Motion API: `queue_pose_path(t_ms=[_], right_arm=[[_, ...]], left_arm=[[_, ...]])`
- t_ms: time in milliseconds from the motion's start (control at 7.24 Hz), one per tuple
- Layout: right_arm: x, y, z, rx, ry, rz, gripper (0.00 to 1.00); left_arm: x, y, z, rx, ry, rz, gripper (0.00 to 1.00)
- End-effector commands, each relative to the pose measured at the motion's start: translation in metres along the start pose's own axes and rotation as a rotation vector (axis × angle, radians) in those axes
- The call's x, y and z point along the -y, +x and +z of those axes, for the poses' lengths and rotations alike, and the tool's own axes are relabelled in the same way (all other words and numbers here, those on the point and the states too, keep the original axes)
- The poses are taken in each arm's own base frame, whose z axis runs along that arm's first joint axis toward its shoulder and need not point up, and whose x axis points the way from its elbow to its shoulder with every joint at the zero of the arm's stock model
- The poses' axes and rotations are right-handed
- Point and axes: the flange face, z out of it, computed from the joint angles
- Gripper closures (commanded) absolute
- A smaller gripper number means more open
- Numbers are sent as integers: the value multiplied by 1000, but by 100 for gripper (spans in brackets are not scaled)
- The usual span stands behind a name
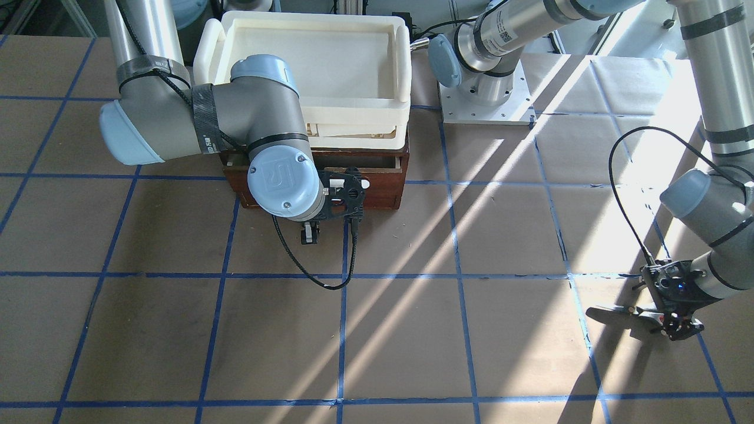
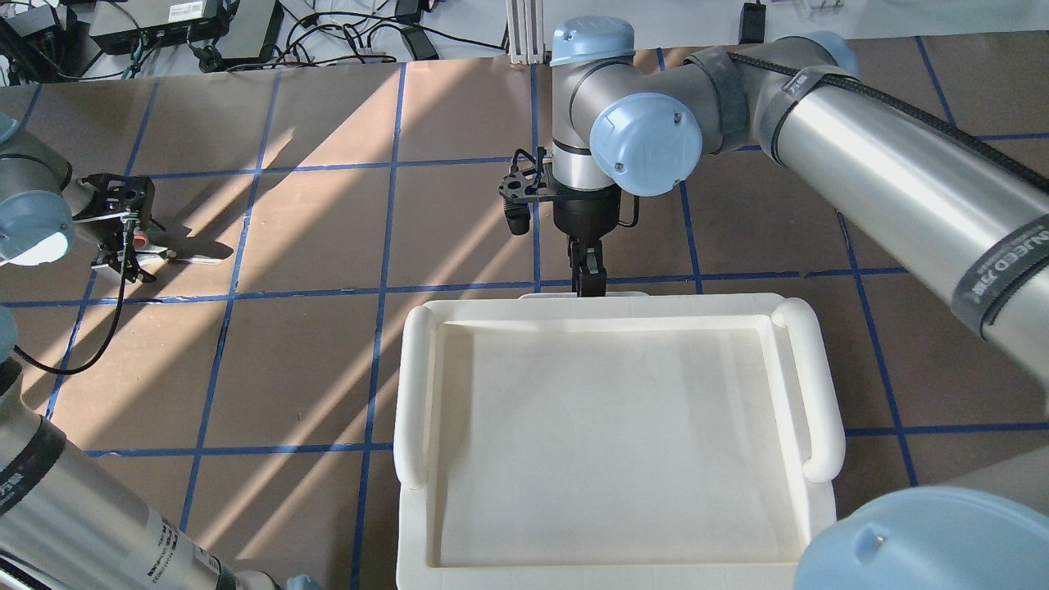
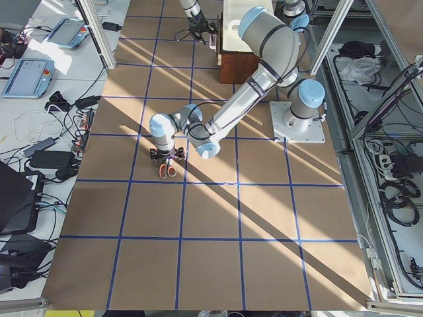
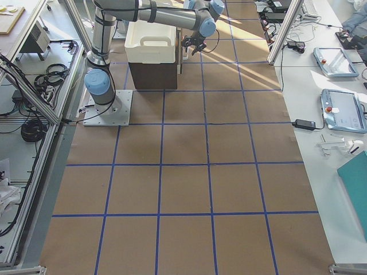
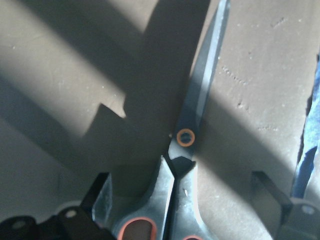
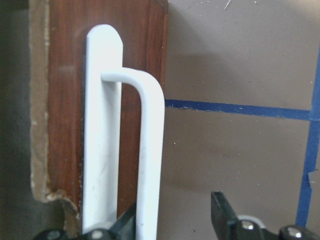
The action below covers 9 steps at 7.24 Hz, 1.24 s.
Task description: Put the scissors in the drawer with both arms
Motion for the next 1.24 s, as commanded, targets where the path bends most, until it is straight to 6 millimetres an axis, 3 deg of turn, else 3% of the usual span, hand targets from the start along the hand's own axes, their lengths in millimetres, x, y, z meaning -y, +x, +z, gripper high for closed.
queue_pose_path(t_ms=[0, 138, 276, 691, 1106], right_arm=[[4, 24, -3, -22, 2, 7, 45], [6, 30, -5, -28, 4, 7, 45], [6, 35, -9, -37, 6, 7, 45], [7, 47, -17, -55, 13, 11, 44], [1, 53, -30, -78, 22, 24, 42]], left_arm=[[0, 0, 2, 0, 3, 2, 27], [0, 0, 1, 1, 4, 5, 75], [0, 0, -1, 3, 3, 7, 100], [2, -1, -11, 20, -5, 9, 100], [24, -9, -52, 72, -15, 38, 100]])
